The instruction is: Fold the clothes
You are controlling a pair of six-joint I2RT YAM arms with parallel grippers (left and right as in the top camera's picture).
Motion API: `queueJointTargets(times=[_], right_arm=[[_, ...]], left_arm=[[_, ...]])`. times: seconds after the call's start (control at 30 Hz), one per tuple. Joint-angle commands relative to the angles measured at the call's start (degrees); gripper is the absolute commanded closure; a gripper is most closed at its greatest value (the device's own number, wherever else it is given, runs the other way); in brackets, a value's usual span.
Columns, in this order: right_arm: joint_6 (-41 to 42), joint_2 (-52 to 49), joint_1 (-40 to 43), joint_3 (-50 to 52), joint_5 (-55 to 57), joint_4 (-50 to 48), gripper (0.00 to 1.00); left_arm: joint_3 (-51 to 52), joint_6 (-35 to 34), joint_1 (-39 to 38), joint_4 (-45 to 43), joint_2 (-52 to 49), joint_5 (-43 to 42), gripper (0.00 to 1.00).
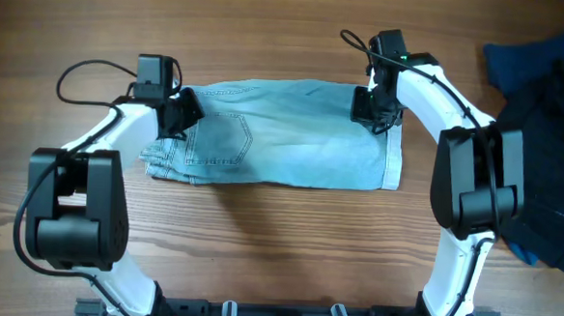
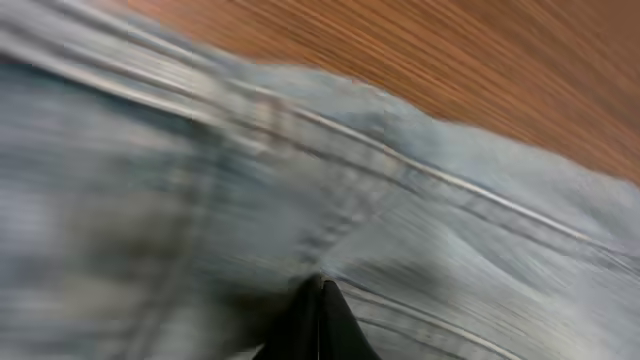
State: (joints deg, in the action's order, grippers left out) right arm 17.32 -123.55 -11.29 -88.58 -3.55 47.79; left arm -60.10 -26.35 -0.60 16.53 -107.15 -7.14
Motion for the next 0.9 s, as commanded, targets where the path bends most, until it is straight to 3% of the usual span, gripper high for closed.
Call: queueJointTargets(times=[0.0,0.23,0.5,0.7,0.87], right_arm=[[2.6,-2.5,3.2,0.0,11.3,1.7,0.96],[6.8,0.1,4.7,-2.1,12.8,6.1,0.96],[6.6,12.7,4.7,-9.0,11.7,14.9,0.96],[-4.1,20.5,4.0,-8.8,-14.4,20.2,0.96],[-5.3,20.5,-0.5,-4.0,-17.3,22.7,0.96]], left_arm=[[0.8,3.7,3.2,1.4,-1.4,7.5,0.96],[0.8,4.7,3.0,2.7,2.6,7.4,0.96],[0.8,4.7,2.7,9.8,22.2,7.6,0.96],[0.8,1.7,2.7,21.9,31.7,-2.9,0.95],[1.1,1.7,1.6,29.8,29.4,-9.4,0.96]])
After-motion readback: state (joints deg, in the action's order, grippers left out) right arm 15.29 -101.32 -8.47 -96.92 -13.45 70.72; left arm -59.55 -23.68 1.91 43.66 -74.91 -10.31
